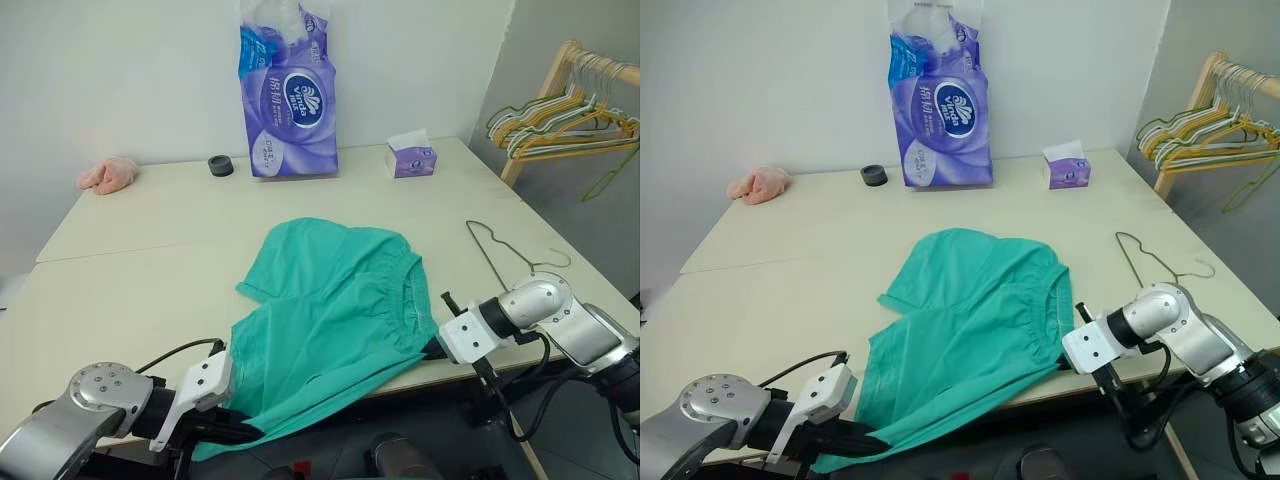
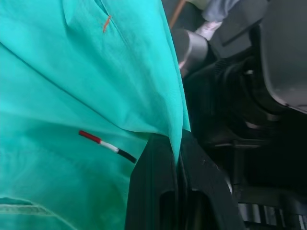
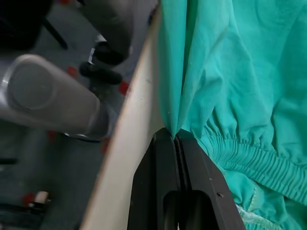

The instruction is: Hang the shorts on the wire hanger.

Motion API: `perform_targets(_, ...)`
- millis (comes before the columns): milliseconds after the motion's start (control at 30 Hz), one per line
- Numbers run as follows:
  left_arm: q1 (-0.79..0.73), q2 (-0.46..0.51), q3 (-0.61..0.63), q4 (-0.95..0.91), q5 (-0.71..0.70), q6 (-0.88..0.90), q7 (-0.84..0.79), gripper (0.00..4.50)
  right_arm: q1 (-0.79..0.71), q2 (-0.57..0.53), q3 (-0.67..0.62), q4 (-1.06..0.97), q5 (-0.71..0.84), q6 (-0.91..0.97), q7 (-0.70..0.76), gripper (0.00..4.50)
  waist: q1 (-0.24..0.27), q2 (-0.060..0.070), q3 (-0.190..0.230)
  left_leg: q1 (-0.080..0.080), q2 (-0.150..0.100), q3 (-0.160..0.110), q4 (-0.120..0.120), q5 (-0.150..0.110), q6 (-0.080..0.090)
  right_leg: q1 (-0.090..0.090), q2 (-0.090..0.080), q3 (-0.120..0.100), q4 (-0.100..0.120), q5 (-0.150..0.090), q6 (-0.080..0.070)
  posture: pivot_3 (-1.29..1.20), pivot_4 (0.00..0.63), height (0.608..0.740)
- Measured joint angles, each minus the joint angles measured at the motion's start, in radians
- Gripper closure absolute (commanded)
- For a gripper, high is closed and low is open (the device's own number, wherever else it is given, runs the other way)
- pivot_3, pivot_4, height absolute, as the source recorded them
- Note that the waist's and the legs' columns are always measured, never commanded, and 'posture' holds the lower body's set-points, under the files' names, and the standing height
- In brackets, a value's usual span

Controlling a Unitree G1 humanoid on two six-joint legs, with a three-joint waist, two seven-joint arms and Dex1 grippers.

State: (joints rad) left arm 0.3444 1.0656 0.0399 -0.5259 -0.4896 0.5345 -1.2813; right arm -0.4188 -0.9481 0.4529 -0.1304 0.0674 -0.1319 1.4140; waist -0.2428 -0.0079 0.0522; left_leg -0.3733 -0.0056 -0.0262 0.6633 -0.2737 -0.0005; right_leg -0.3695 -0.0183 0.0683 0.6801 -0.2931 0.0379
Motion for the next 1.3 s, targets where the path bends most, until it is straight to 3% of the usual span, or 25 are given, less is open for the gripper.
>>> perform_targets(233,0.043,0.001,0.002,-0.019,0.006,-0.022,0.003,4.5,0.008,0.012,-0.001,-0.031,-0.012,0.029,0.001,4.47,0.0,0.0,0.001,0.0,0.0,0.001,0.0,0.0,0.0,0.0,0.0,0.0,0.0,-0.003,0.004,-0.24,0.019,0.74)
perform_targets(267,0.045,0.001,0.002,-0.019,0.007,-0.023,0.003,4.5,0.008,0.012,-0.001,-0.033,-0.014,0.032,0.004,4.31,0.0,0.0,0.001,0.0,0.0,0.001,0.0,0.0,0.0,0.0,0.0,0.001,0.0,-0.003,0.004,-0.24,0.019,0.74)
perform_targets(333,0.053,0.001,0.002,-0.019,0.003,-0.017,0.004,4.06,0.01,0.005,-0.002,-0.048,-0.012,0.05,0.012,3.92,0.0,0.0,0.001,0.0,0.0,0.001,0.0,0.0,0.0,0.0,0.0,0.001,0.0,-0.003,0.004,-0.24,0.018,0.74)
perform_targets(600,0.047,-0.014,0.002,-0.023,-0.027,0.03,0.028,1.69,0.016,-0.036,-0.031,-0.077,0.037,0.137,0.051,1.19,-0.001,0.0,0.002,0.0,0.0,0.001,0.0,0.0,0.0,0.0,0.0,0.0,0.0,-0.003,0.004,-0.24,0.013,0.74)
perform_targets(700,-0.032,-0.081,0.009,-0.019,-0.079,0.057,0.07,0.76,0.001,-0.001,-0.112,-0.051,0.135,0.269,0.031,0.1,0.001,-0.001,0.002,0.001,0.0,0.0,0.001,0.0,0.0,0.001,0.0,0.0,0.0,-0.003,0.004,-0.23,0.013,0.74)
perform_targets(767,-0.092,-0.132,0.025,-0.017,-0.11,0.071,0.111,0.14,-0.02,0.053,-0.176,-0.012,0.192,0.359,-0.025,0.0,0.002,-0.003,0.002,0.001,0.0,0.0,0.001,0.0,0.0,0.002,0.0,0.0,0.0,-0.003,0.004,-0.23,0.015,0.74)
perform_targets(800,-0.126,-0.16,0.036,-0.015,-0.124,0.072,0.138,0.03,-0.028,0.079,-0.215,0.01,0.214,0.397,-0.065,0.0,0.002,-0.003,0.002,0.0,0.0,0.0,0.001,0.0,0.0,0.001,0.0,0.0,0.0,-0.001,0.001,-0.23,0.016,0.74)
perform_targets(1067,-0.435,-0.35,0.061,0.061,-0.083,0.049,0.398,0.03,-0.03,0.325,-0.549,0.152,0.303,0.583,-0.535,0.0,0.021,-0.004,0.001,-0.002,-0.002,0.001,0.002,0.0,0.0,0.001,0.0,0.002,0.0,0.002,0.002,-0.25,0.025,0.74)
perform_targets(1300,-0.558,-0.39,0.026,0.13,-0.048,0.041,0.46,0.03,0.05,0.38,-0.704,0.225,0.256,0.65,-0.871,0.0,0.02,-0.003,0.001,-0.004,-0.002,0.001,0.001,0.0,0.0,-0.002,0.001,0.002,0.0,0.002,0.003,-0.27,0.031,0.74)
